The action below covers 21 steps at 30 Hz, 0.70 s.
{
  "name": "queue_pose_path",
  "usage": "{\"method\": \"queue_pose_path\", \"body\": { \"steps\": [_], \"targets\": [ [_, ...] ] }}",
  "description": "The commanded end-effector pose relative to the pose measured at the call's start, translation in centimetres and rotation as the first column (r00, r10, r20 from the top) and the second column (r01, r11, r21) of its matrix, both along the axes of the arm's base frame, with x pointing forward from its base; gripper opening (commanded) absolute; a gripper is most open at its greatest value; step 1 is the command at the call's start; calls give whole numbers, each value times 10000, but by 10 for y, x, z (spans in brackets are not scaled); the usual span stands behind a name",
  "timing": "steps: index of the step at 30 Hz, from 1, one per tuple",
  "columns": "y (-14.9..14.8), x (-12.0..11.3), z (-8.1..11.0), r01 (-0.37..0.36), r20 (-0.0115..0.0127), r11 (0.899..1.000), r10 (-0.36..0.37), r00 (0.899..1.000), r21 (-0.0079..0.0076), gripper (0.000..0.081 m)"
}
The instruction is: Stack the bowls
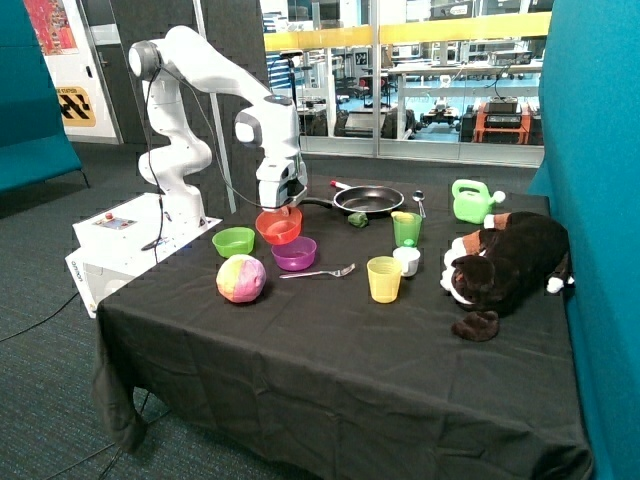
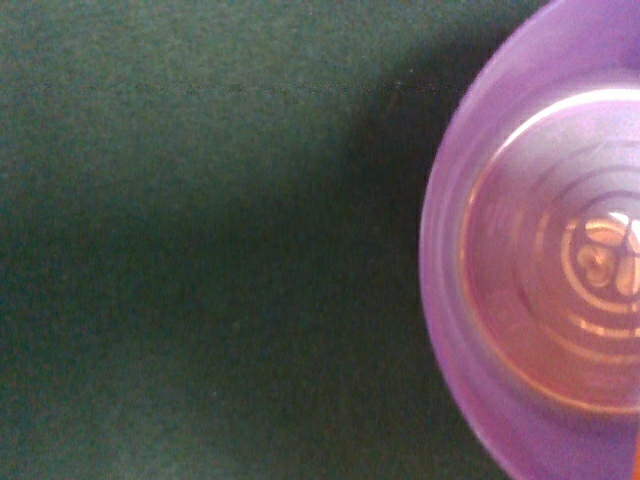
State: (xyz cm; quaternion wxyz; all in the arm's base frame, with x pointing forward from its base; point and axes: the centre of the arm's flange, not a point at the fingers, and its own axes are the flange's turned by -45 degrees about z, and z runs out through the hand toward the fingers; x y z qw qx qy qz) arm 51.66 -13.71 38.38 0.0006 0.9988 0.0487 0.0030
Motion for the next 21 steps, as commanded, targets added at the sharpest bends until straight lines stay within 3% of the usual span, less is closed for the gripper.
{"method": "queue_pose_path", "body": {
  "steps": [1,21],
  "targets": [
    [-7,10,-10,-106,-61,9999,106,9999,8,0],
    [3,28,-28,-612,-61,9981,612,9981,8,0]
  ]
}}
